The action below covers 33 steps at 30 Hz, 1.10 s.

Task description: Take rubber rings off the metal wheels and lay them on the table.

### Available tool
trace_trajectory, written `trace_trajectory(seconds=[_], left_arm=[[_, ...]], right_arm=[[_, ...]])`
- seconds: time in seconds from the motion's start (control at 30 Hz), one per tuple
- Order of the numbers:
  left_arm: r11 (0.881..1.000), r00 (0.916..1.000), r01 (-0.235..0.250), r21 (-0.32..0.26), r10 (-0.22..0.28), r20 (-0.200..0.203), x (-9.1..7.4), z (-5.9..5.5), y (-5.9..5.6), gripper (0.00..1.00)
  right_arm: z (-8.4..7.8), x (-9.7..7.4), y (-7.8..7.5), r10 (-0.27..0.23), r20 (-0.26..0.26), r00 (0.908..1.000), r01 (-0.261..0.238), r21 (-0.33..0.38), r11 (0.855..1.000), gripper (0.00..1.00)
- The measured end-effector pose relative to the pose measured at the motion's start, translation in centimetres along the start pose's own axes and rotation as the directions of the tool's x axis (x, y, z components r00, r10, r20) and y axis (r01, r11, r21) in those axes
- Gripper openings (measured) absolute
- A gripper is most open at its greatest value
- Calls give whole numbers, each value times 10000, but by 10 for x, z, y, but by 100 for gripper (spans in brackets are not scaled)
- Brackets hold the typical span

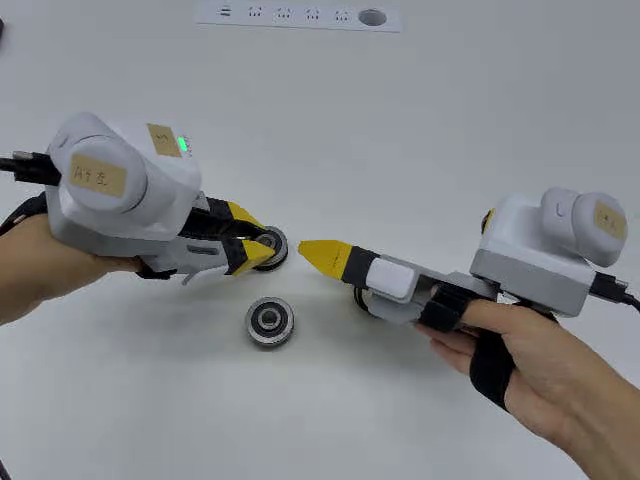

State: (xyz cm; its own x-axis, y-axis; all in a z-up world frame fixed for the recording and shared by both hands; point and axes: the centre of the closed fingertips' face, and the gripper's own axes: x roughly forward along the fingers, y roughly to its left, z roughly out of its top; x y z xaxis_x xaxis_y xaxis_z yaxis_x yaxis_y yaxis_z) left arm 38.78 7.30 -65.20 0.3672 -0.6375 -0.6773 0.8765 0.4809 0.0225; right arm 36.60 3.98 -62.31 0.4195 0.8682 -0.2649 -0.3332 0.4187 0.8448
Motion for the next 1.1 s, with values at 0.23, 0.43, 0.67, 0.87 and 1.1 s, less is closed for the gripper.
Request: trace_trajectory(seconds=[0.23, 0.43, 0.67, 0.87, 1.1], left_arm=[[10000, 10000, 52, -3, -52, 65, 0, -1, 1, 13], [10000, 9999, 54, 4, -54, 138, 0, -2, 1, 13], [9999, 9999, 74, 71, -75, 152, 0, -2, 2, 13], [9999, 9999, 70, 75, -71, 124, 1, -2, 2, 13], [10000, 9998, 75, 66, -76, 166, 1, -2, 1, 13]], right_arm=[[-2, 18, -1, 96, -161, 9998, -92, 215, 9997, 47], [-3, 29, -1, 202, -233, 9995, -193, 388, 9991, 47], [-6, 36, -4, 130, -403, 9991, -114, 419, 9991, 49], [-8, 40, -2, 328, -512, 9982, -296, 623, 9976, 49], [-8, 39, -3, 245, -563, 9981, -212, 574, 9981, 49]])
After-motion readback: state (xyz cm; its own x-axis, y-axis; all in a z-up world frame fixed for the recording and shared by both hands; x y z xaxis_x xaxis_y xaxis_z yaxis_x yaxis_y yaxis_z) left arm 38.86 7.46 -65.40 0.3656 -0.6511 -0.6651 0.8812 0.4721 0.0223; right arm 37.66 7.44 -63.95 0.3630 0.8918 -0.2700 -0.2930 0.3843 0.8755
